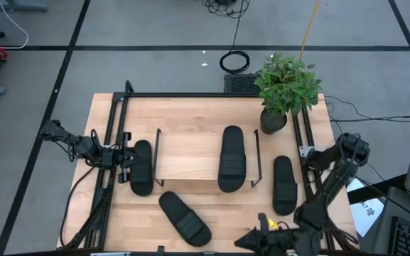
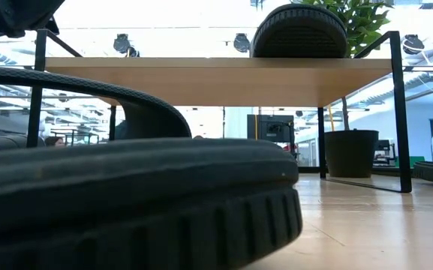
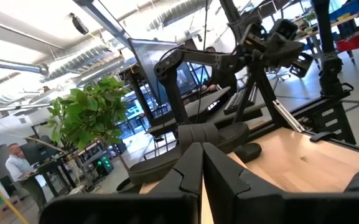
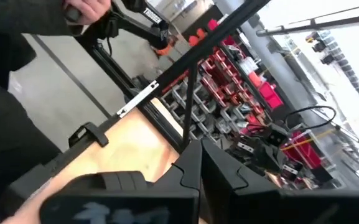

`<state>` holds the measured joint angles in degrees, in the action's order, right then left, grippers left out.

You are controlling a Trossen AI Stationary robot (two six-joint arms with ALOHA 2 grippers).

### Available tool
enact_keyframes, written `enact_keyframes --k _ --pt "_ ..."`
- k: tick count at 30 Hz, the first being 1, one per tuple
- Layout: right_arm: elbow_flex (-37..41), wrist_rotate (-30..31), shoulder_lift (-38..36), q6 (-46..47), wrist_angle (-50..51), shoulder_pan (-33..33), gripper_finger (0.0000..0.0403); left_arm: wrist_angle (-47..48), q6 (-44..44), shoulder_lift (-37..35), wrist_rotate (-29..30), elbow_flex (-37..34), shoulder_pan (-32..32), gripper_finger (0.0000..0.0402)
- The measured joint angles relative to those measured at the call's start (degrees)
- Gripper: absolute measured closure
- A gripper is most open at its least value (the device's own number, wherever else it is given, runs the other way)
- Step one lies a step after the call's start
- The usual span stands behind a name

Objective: Pick and place slides into the shelf
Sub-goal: Put the bottom left black slide on the shelf

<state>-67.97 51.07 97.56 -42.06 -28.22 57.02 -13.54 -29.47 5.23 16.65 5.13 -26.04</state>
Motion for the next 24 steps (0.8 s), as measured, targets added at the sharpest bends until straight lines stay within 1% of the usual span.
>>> enact_keyframes --k 3,7,12,15,19,23,24 --pt "-3.0 1.8 1.9 -0.2 -0.4 1.8 0.0403 0.0 0.0 0.0 0.0 0.0 0.0 0.0378" --pt "-5.2 4.3 4.1 -1.0 -0.2 3.2 0.0403 0.0 0.1 0.0 0.0 0.0 0.0 0.0385" --pt "-5.6 4.6 6.5 0.6 -0.3 1.7 0.0403 0.1 0.1 0.0 0.0 0.0 0.0 0.0399" --pt "-5.6 4.3 8.5 2.4 -0.1 0.3 0.0403 0.1 0.4 0.0 0.0 0.0 0.0 0.0396" --pt "-5.6 1.0 11.3 4.7 -0.3 -2.2 0.0403 0.7 0.5 0.0 0.0 0.0 0.0 0.0383" --pt "-5.6 -4.8 14.6 2.9 0.0 -4.1 0.0403 1.9 0.4 0.0 0.0 0.0 0.0 0.0376" --pt "-5.6 -4.9 15.2 2.1 0.0 -4.3 0.0403 1.9 0.4 0.0 0.0 0.0 0.0 0.0376"
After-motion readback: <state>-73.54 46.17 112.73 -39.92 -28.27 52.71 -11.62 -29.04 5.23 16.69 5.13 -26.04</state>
